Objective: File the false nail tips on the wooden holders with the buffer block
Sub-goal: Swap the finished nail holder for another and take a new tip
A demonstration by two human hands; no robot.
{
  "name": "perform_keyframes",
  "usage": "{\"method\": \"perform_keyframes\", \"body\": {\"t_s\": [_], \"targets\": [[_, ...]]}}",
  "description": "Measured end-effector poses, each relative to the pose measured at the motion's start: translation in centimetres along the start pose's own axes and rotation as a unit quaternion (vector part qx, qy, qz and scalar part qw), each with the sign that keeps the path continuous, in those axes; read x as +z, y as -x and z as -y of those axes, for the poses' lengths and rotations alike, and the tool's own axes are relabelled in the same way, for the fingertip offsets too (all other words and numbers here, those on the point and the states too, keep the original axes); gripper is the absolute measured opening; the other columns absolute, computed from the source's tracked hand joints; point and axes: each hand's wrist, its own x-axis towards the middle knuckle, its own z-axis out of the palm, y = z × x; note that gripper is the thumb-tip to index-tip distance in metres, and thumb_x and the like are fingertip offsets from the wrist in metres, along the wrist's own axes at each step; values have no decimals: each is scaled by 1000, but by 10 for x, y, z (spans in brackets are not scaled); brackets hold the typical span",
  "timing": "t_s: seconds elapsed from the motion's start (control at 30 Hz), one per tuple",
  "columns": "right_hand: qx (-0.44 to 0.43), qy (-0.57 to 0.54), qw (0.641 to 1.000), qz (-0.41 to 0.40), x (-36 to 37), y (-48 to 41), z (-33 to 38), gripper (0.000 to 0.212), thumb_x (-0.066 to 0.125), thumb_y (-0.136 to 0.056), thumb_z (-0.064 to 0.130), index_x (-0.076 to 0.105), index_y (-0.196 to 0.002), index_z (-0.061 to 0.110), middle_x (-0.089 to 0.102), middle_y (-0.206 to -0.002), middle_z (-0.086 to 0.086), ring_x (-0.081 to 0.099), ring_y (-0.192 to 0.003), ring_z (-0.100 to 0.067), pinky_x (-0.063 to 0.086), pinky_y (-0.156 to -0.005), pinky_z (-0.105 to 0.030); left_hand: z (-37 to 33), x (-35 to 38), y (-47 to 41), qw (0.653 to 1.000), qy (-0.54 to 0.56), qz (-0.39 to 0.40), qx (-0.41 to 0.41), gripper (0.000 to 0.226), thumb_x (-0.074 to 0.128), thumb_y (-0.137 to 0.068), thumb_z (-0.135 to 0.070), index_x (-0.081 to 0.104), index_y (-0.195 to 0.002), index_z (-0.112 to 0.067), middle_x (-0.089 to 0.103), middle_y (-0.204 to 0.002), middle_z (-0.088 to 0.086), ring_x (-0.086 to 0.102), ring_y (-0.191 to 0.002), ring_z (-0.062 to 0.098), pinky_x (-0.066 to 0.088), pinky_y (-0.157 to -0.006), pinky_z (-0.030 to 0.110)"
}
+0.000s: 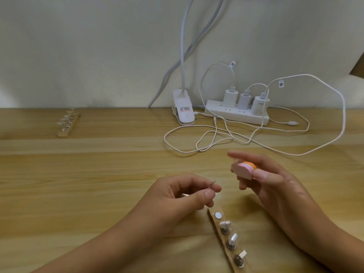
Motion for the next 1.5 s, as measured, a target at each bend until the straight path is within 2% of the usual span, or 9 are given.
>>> {"method": "perform_keyframes", "body": {"t_s": [0.23,0.33,0.47,0.57,0.67,1.1,1.23,1.33,1.5], "targets": [[-15,-26,999,15,-1,2,-5,26,72,-68,32,66,-94,33,70,-112,0,64,-115,-17,51,-87,-21,1,0,0,1000,-2,7,-3,16,74,-70,-39,73,-84,-33,73,-76,-5,65,-75,3,45,-73,12],[-40,14,999,23,2,5,-3,38,74,-71,32,64,-107,35,68,-120,-2,61,-121,-22,46,-97,-37,0,1,0,1000,-10,10,-6,12,75,-74,-33,73,-84,-27,74,-75,-5,66,-75,3,46,-72,13],[-52,67,993,76,8,8,3,55,70,-81,31,56,-134,39,64,-132,4,55,-128,-19,44,-101,-31,1,1,0,1000,-24,20,0,12,73,-75,-37,72,-82,-28,74,-76,-2,66,-77,7,47,-75,20],[-60,106,987,100,10,8,5,52,70,-85,25,59,-136,30,64,-133,7,56,-126,-18,44,-99,-25,3,2,0,999,-28,23,4,3,70,-80,-25,72,-80,-26,74,-76,-2,68,-75,7,50,-73,20],[-49,108,989,90,9,7,4,51,73,-81,18,62,-126,39,66,-128,7,60,-117,-15,47,-99,-38,3,2,0,999,-32,25,4,5,68,-81,-26,72,-79,-28,73,-72,-4,67,-72,5,50,-72,19],[-153,183,969,56,15,9,-2,45,76,-76,32,60,-118,34,62,-109,7,59,-101,-23,47,-88,-34,2,3,1,999,-30,28,17,8,65,-81,-26,70,-76,-29,70,-68,-6,61,-65,3,45,-65,16],[-104,124,987,8,11,5,-3,40,78,-75,32,61,-110,40,64,-105,10,60,-98,-16,47,-88,-35,5,1,1,998,-40,34,22,13,66,-78,-42,69,-81,-30,71,-72,-8,60,-71,6,45,-70,16],[-173,168,970,42,13,9,0,32,73,-85,36,61,-114,30,64,-108,6,60,-102,-21,46,-86,-33,7,0,1,998,-46,35,24,18,64,-78,-45,69,-84,-29,73,-77,-2,63,-78,12,47,-74,22],[-90,139,986,5,9,4,-1,33,72,-76,46,65,-107,38,67,-108,7,60,-106,-19,48,-89,-31,8,-1,1,998,-47,37,22,18,64,-78,-43,70,-87,-28,74,-80,-1,67,-81,10,49,-76,19]]}}
